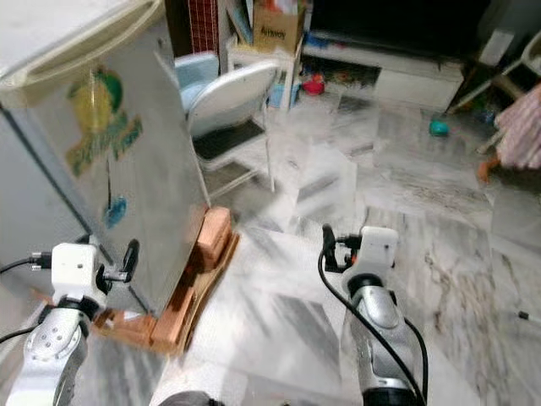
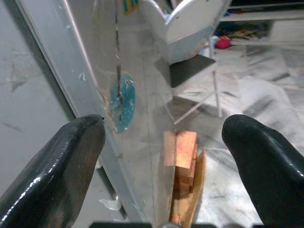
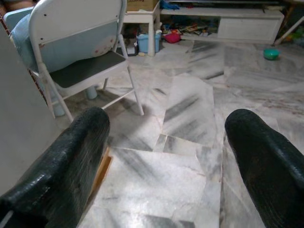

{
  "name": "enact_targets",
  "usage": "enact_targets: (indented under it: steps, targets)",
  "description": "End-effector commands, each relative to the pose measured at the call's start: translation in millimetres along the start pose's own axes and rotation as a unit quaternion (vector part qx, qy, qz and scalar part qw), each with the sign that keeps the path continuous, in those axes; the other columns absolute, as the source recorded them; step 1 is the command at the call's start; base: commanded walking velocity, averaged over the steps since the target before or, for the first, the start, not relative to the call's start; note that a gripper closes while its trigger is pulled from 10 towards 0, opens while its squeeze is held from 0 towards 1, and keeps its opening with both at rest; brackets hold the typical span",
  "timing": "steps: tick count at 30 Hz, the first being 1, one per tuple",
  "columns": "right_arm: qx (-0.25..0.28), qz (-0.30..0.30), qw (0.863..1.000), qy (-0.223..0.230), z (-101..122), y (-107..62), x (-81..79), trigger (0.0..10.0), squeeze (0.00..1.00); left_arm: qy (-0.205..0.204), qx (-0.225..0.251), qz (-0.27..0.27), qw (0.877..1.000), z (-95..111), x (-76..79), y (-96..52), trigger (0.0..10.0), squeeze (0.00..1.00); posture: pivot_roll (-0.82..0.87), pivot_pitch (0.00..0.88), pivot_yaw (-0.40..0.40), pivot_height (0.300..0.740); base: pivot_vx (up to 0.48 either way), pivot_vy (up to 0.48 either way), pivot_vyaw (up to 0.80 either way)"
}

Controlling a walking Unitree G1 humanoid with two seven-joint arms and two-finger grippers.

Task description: Restocking fridge

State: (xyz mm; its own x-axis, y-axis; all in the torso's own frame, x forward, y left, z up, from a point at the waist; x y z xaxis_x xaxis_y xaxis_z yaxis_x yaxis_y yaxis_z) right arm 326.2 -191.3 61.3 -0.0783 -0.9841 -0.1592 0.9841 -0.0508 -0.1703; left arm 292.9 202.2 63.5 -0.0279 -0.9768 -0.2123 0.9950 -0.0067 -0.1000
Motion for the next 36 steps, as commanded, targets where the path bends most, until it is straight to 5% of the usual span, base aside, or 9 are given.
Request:
enact_targets:
  steps: [1,9,15,19,28,31,32,36]
  targets:
    - [0.0,-0.012,1.0,-0.004,2.1,-1.5,8.9,10.0,0.0,-0.012,-0.006,-0.01,1.0,-2.0,7.2,-0.2,10.0,0.0,0.06,0.0,-0.035,0.74,0.0,0.476,0.0]
    - [-0.001,-0.014,1.0,-0.008,2.0,-0.5,11.8,10.0,0.0,-0.006,-0.006,-0.016,1.0,-1.8,9.2,0.6,10.0,0.0,0.06,0.0,-0.038,0.74,0.0,0.173,0.0]
    - [-0.007,-0.011,1.0,-0.011,0.7,-0.8,11.3,10.0,0.0,-0.056,-0.037,-0.045,0.997,-12.1,15.4,-0.8,10.0,0.0,0.06,0.0,-0.05,0.74,0.0,0.0,-0.13]
    - [-0.006,-0.009,1.0,-0.012,2.0,-0.5,10.7,10.0,0.0,-0.055,-0.035,-0.051,0.997,-11.0,12.7,-0.9,10.0,0.0,0.06,0.0,-0.049,0.74,0.0,0.0,-0.8]
    - [-0.007,-0.006,1.0,-0.012,1.0,-3.0,10.0,10.0,0.0,-0.034,-0.046,-0.055,0.997,-19.5,-0.7,-2.0,10.0,0.0,0.06,0.0,-0.048,0.74,0.0,0.0,-0.09]
    - [-0.007,-0.005,1.0,-0.012,0.5,-5.4,10.1,10.0,0.0,-0.071,-0.027,-0.053,0.996,-3.0,-9.9,2.1,10.0,0.0,0.05,0.0,-0.041,0.74,0.0,0.0,0.0]
    - [-0.001,-0.004,1.0,-0.005,2.5,-7.3,9.6,10.0,0.0,-0.073,-0.007,-0.021,0.997,5.5,-22.7,4.1,10.0,0.0,0.05,0.0,-0.038,0.74,0.0,0.0,0.0]
    - [0.003,-0.004,1.0,0.002,4.2,-9.4,9.6,10.0,0.0,-0.05,0.01,0.002,0.999,12.6,-29.8,7.4,10.0,0.0,0.04,0.0,-0.042,0.74,0.0,0.0,0.0]
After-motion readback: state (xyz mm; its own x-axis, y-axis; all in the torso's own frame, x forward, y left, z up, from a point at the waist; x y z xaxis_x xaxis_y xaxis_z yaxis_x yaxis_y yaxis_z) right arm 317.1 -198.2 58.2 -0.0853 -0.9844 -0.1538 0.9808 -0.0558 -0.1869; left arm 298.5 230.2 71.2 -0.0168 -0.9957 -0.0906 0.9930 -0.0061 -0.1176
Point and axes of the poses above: a point about 5 cm out from each wrist's last joint towards the gripper, its own y axis pointing out of the wrist towards the gripper, its own z axis along the axis of the wrist's last joint, x = y × z, the point moved 6 cm from there along y, pointing out of the wrist towards the gripper, and after that the axes turned 4 degrees about y, right-handed, at the moved point
